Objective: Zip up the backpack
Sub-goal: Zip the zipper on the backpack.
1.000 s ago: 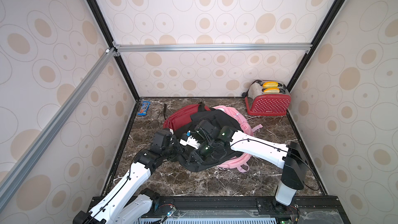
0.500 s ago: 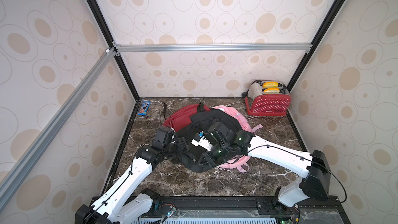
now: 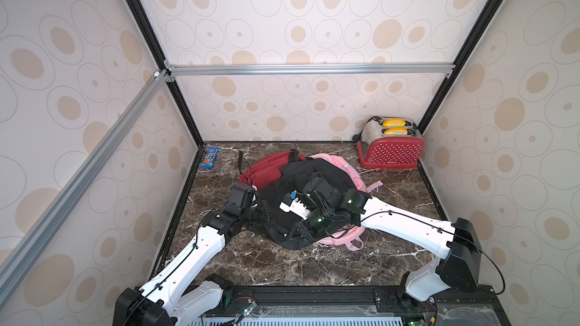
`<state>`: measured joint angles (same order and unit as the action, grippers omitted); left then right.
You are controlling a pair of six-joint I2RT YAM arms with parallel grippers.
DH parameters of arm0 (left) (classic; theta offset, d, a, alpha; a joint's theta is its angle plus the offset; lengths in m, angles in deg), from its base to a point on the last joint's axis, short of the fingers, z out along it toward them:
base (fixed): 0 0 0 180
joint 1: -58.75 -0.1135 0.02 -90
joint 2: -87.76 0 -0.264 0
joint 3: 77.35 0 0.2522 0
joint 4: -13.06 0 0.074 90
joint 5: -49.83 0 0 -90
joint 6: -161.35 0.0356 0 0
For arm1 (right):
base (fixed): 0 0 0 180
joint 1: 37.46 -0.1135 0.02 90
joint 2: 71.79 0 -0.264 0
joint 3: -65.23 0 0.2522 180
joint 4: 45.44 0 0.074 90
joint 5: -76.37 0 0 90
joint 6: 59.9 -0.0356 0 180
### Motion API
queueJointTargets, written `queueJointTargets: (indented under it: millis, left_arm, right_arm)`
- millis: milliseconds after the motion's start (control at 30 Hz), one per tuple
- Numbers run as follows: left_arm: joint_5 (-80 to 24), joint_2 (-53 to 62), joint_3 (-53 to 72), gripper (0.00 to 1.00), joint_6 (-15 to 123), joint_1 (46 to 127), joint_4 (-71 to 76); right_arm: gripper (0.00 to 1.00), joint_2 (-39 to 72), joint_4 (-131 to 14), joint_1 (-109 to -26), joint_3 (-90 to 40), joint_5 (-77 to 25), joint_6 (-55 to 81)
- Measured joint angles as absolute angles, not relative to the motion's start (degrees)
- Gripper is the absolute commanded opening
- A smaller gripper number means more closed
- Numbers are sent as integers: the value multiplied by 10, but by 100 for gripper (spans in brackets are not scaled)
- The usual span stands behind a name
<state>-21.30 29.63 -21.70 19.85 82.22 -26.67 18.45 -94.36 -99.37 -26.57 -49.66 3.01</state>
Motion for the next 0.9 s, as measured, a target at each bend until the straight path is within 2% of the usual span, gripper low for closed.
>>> queueJointTargets:
  millis: [300, 900]
  left_arm:
    - [-211, 307, -231, 0, 193, 822, -242]
    - [-221, 325, -237, 0, 186, 819, -239]
  right_arm:
    - [0, 270, -999, -1007, -393, -480, 31]
    - [0, 382, -1052, -1018, -521, -530, 52]
